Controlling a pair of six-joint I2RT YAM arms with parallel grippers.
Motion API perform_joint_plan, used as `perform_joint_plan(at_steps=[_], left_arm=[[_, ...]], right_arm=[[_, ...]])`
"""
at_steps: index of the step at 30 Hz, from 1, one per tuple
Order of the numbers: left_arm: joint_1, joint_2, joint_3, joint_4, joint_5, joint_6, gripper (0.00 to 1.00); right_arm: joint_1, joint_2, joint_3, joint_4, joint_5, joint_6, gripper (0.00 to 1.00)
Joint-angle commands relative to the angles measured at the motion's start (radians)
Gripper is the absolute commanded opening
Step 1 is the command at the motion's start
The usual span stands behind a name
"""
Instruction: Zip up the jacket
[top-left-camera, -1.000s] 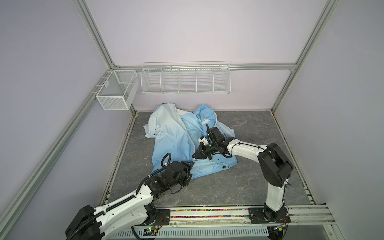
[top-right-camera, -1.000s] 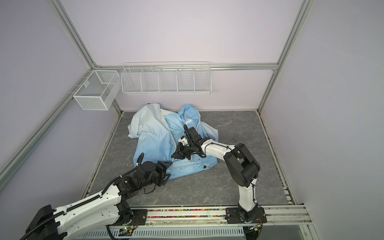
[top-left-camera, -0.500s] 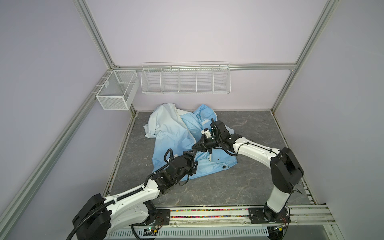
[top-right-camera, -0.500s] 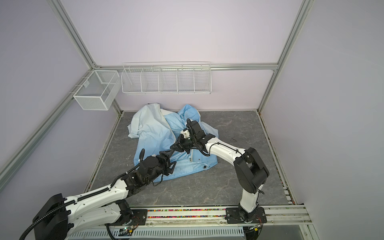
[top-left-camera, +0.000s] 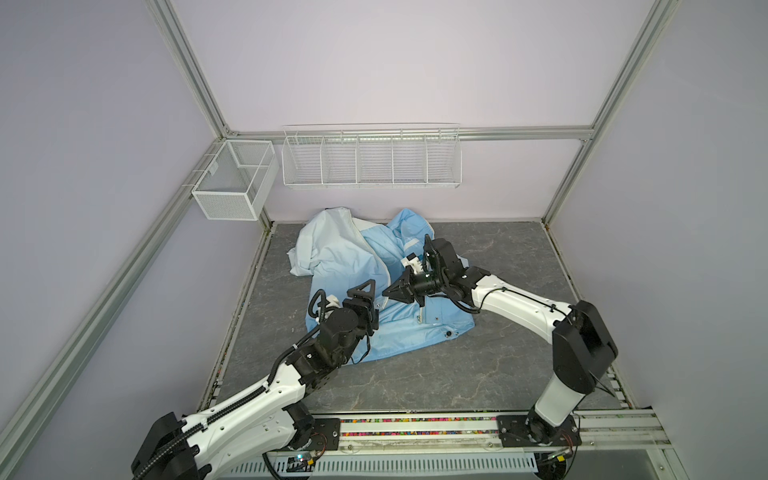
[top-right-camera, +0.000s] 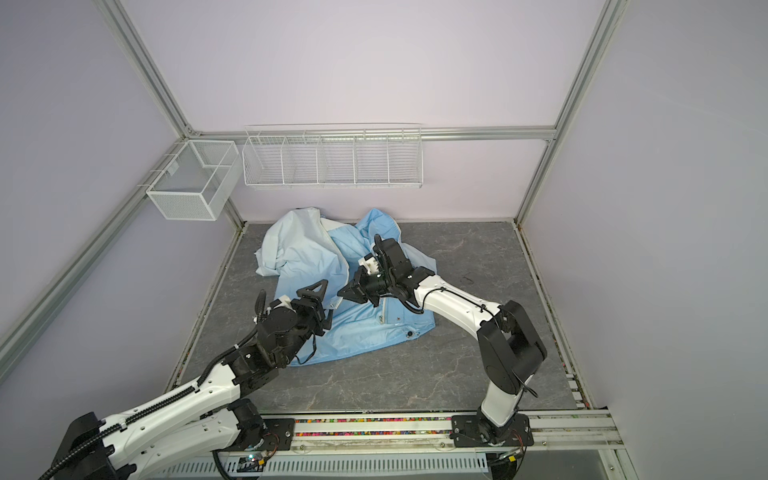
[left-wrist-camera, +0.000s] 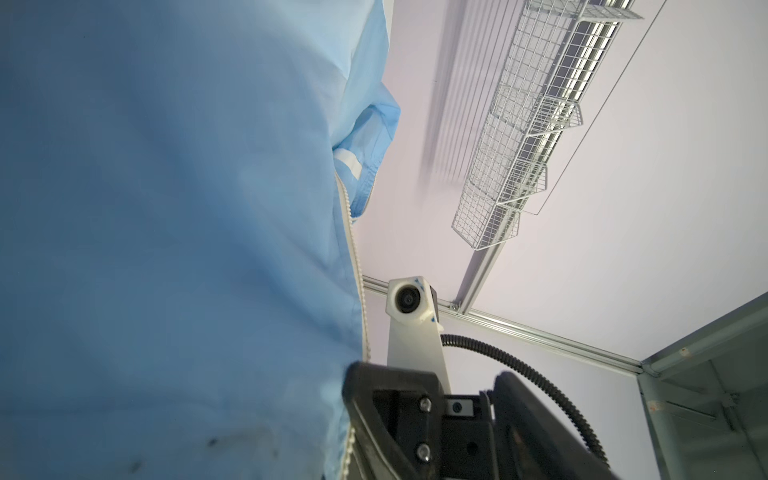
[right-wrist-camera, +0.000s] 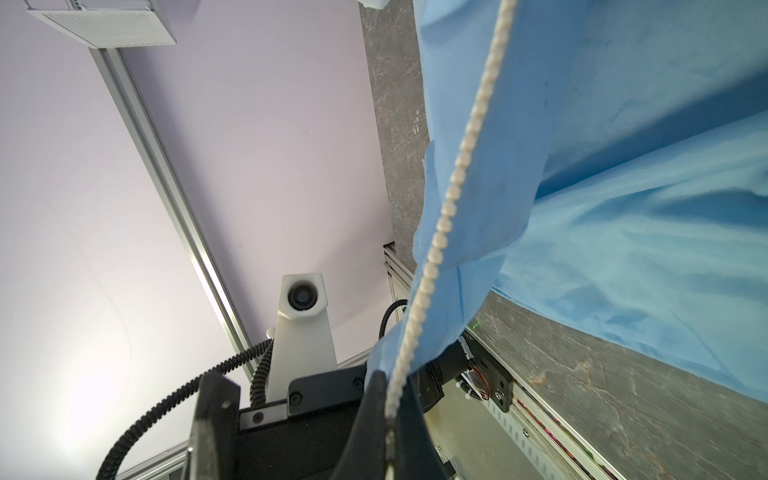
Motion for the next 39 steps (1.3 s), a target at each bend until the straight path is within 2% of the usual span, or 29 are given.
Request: perform_joint_plan(at_steps=[1,5,8,12,18,25,39], left_arm=[[0.021,0.007,0.022,-0.014,0.022,0.092,0.68],[0.033,-0.024,0.040,-0.048,0.059,0.169,0.60],[0.047,-0.034,0.009,-0.019,0.112,0.174,0.59],[0.061,-0.021,-0.025,0.057,0.184,0.185,0.59],[0.084,0.031,0.010,0.095,0.261,0.232,0.62],[0.090,0.093,0.060,0.092,0.364,0.271,0.46],[0.117,0.081,0.054,0.062,0.443,0.288,0.35]], right_arm=[[-0.007,-0.028,-0.004,-0.008,-0.047,-0.005,0.07],[-0.029,-0.025,-0.012,0.002,-0.063,-0.010,0.07],[-0.050,-0.020,-0.010,0.006,-0.076,-0.021,0.07],[-0.061,-0.006,0.002,0.006,-0.100,-0.039,0.07],[-0.064,0.007,0.002,0.005,-0.116,-0.074,0.07],[-0.076,0.025,0.005,0.002,-0.140,-0.116,0.07],[-0.114,0.062,-0.009,0.052,-0.194,-0.161,0.07]])
